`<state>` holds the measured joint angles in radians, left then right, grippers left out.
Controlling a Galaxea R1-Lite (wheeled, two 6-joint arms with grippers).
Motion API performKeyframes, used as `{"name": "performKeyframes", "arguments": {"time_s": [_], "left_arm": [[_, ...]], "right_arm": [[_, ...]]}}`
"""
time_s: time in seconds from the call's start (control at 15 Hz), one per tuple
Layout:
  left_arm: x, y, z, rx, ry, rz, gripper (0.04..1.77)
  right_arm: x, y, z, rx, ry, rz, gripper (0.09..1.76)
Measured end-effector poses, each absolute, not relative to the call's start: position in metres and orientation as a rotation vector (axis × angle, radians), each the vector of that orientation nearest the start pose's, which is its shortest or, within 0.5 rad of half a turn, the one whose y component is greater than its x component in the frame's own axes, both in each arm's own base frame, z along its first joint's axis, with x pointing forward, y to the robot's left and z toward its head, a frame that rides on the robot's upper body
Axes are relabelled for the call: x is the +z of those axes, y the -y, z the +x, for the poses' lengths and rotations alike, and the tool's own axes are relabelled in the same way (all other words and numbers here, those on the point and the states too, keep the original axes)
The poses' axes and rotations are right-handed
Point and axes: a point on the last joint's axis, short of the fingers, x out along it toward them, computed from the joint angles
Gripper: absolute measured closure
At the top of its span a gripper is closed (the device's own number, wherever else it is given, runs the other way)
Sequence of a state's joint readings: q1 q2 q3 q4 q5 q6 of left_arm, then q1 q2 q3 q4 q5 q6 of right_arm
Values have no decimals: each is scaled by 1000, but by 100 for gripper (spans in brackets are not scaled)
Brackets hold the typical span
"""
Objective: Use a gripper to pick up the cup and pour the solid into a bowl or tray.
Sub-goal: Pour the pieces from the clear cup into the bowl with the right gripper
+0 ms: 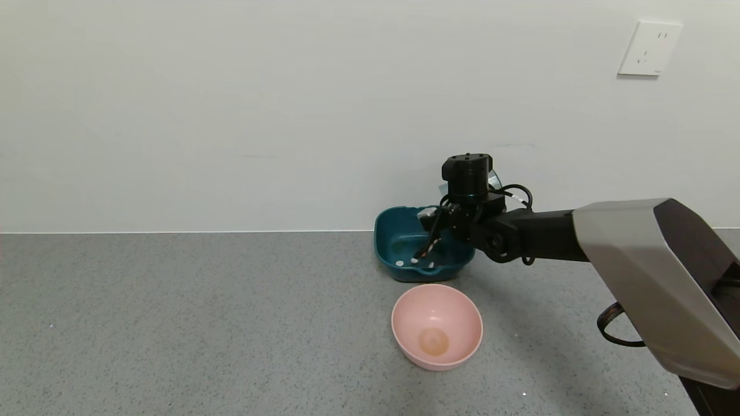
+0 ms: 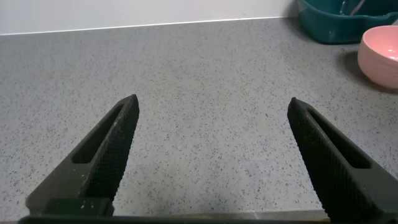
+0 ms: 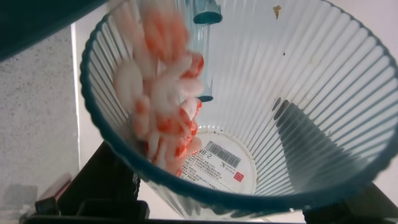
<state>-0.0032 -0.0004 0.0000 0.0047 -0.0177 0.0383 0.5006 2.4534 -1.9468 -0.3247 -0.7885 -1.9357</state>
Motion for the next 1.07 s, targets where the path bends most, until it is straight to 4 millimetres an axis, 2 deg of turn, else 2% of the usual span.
{"name": "performKeyframes", "arguments": {"time_s": [0.4, 1.07], "left_arm": [[75, 0, -23, -21, -4, 38, 9], [75, 0, -23, -21, -4, 38, 9]], "right_arm": [[155, -248, 453, -78, -430, -2110, 47], [153, -253, 451, -83, -449, -2147, 47]]}}
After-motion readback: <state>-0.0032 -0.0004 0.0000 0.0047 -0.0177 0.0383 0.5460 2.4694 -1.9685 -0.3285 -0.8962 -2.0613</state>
